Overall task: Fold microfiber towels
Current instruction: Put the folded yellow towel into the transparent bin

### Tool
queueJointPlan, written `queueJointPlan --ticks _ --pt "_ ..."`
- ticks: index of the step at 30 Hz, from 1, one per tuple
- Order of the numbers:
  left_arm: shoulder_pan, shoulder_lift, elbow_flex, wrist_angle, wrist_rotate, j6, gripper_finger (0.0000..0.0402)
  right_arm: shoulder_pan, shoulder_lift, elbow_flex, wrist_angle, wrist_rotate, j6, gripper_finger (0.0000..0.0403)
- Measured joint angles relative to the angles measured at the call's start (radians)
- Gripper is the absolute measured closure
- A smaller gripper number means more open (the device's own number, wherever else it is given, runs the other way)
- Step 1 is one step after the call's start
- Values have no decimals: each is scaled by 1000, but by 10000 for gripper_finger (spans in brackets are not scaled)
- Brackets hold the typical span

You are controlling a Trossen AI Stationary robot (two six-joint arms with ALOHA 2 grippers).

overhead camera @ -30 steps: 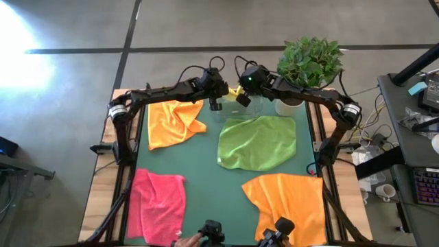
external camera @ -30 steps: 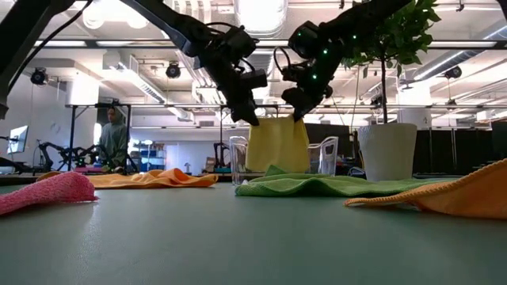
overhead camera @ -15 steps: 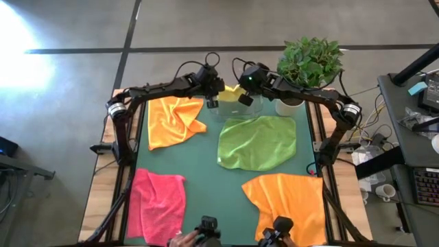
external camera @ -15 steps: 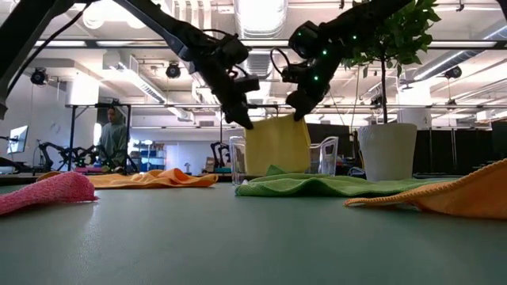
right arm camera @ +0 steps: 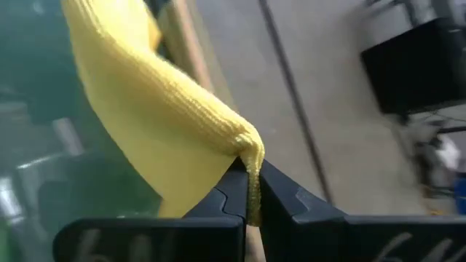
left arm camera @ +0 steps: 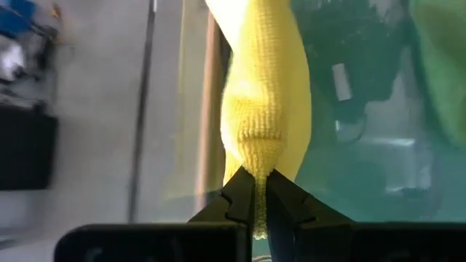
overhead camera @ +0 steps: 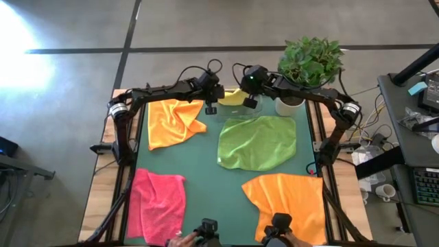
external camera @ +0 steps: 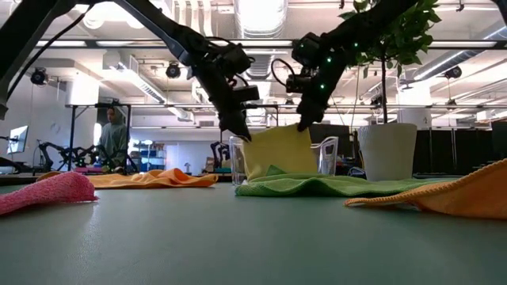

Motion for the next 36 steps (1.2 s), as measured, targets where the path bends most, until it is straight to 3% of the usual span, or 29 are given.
queueJointPlan --ticks 4,8,19,31,36 --pt "2 -2 0 61 -134 115 400 0 -11 8 2 86 -55 394" --pt "-1 -13 0 69 -155 169 400 0 -27 9 9 63 -63 394" --pt "-55 -14 -20 -74 -69 169 400 3 -11 -51 -50 -87 -68 394" --pt "-87 -15 -13 -155 40 99 400 3 -12 -48 -192 -331 60 393" --pt "-87 -16 -6 -180 43 90 394 7 -12 -45 -208 -340 128 376"
